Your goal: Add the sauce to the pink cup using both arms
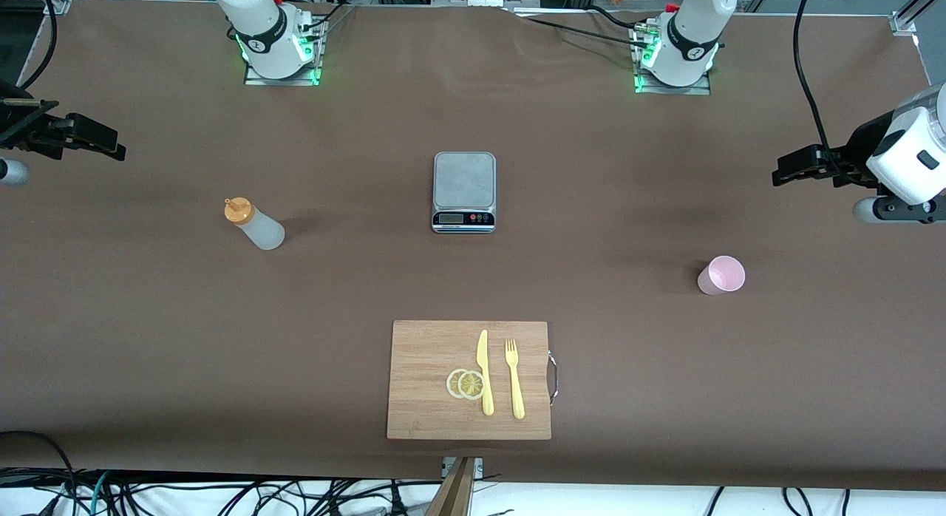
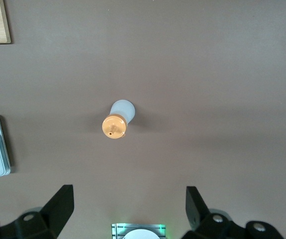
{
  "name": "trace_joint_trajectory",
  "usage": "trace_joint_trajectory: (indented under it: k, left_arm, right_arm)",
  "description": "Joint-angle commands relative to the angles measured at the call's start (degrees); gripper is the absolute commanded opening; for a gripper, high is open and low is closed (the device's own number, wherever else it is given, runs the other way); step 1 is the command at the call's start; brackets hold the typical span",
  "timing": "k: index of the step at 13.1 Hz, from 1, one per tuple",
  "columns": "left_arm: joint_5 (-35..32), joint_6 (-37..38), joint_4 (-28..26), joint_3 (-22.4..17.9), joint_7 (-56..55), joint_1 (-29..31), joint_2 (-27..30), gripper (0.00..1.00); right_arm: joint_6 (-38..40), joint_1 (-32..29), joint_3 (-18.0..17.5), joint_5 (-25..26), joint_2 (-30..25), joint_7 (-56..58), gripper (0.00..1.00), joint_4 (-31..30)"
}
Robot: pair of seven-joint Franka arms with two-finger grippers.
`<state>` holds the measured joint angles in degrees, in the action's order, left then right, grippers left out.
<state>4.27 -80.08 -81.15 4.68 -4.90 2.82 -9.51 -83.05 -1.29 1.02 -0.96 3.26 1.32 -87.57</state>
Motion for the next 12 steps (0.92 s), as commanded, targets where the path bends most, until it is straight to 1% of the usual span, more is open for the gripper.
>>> trace_joint_trajectory:
  k: [1,12]
  left_arm:
    - [-0.1,0.5,0.6,0.0,1.0,0.0,-0.2,1.00]
    - [-0.1,0.5,0.6,-0.1,1.0,0.1,-0.2,1.00]
  right_arm:
    - [0.7,0.0,0.1,-0.5,0.2,-0.2,0.99,0.9]
    - [0.7,-0.3,0.2,-0.5,0.2,0.3,0.99,0.9]
